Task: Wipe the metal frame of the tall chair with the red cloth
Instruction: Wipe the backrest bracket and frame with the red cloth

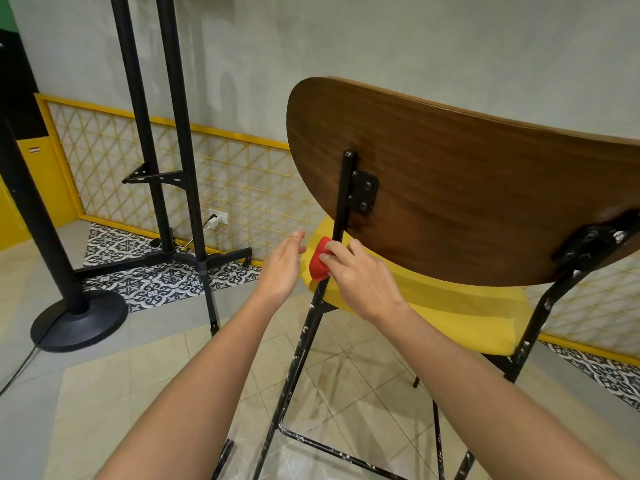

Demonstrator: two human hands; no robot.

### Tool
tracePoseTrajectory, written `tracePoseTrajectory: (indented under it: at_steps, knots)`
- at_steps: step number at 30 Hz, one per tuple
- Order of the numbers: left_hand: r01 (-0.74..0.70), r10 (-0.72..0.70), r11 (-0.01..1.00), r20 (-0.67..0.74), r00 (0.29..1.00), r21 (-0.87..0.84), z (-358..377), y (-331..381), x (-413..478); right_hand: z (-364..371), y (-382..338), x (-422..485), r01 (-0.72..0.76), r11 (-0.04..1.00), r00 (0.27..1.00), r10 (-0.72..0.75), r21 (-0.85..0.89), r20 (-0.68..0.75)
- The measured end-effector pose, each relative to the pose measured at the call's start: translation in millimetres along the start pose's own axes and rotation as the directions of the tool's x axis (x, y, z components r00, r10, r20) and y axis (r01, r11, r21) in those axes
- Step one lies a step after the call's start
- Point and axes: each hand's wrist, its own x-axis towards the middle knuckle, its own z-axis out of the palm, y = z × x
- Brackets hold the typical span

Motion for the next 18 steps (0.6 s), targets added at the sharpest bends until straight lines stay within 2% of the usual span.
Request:
tracePoseTrajectory:
  at_steps: [4,11,15,18]
  knots:
    - [0.003,-0.004,1.000,0.010,1.000,0.011,-1,-3,-2,7,-4,-8,0.016,0.999,0.996,-0.019,0.038,0.082]
    - [0.023,-0.022,1.000,0.014,1.000,-0.005,-2,-8,3,11,-9,-10,-0.221,0.962,0.975,0.222,0.160,0.007]
    - [0.042,-0.042,0.999,0.027,0.999,0.007,6,-12,0,14,-14,-12,-0.207,0.951,0.977,0.190,0.228,0.096]
    - [0.053,-0.053,0.999,0.036,0.998,0.000,10,-13,-1,14,-13,-16,-0.202,0.959,0.977,0.184,0.197,0.106]
